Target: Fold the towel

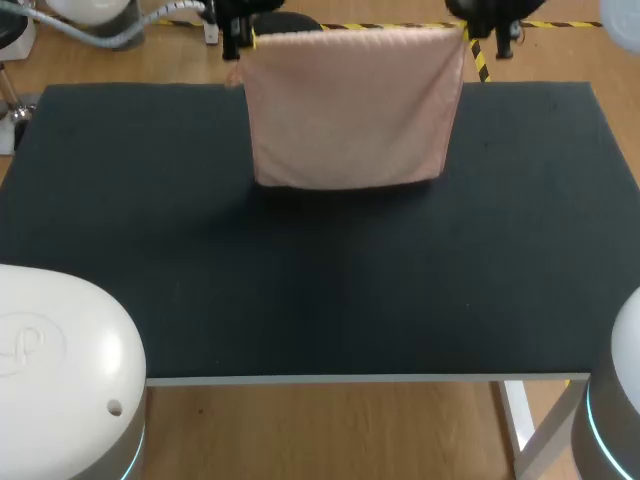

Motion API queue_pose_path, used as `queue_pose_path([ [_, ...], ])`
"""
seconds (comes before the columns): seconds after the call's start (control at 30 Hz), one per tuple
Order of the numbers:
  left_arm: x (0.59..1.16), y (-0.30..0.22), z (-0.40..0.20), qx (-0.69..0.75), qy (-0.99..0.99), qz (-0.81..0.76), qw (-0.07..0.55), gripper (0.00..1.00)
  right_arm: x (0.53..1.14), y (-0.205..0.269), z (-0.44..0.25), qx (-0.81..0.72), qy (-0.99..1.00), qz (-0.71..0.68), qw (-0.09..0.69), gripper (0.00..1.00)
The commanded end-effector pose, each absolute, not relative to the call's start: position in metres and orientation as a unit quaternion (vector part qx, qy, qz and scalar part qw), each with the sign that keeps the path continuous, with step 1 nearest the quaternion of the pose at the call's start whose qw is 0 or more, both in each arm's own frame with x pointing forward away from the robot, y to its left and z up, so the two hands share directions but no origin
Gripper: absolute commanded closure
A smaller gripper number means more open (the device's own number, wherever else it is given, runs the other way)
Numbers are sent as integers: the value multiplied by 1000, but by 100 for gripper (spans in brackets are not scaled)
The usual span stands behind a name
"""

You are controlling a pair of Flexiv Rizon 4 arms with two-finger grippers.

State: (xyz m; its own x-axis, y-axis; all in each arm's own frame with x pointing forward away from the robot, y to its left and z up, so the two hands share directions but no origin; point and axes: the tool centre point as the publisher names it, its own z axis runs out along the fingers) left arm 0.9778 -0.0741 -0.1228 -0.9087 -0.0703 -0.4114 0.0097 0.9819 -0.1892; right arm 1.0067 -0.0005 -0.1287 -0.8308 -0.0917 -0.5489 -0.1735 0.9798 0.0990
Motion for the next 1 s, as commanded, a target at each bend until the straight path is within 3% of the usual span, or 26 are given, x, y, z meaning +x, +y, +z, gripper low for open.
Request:
queue_pose_path([
  [0.03, 986, -77, -148, -19, 978, -92, 186, 100, 1005, 2, -153, -66, 960, 64, 264, 100],
  [0.47, 975, -74, -227, -42, 995, -59, 75, 100, 981, 4, -238, -39, 985, 44, 162, 100],
  [1.0, 993, -87, -315, -46, 998, -25, -23, 100, 992, -7, -324, -15, 995, -11, 103, 100],
])
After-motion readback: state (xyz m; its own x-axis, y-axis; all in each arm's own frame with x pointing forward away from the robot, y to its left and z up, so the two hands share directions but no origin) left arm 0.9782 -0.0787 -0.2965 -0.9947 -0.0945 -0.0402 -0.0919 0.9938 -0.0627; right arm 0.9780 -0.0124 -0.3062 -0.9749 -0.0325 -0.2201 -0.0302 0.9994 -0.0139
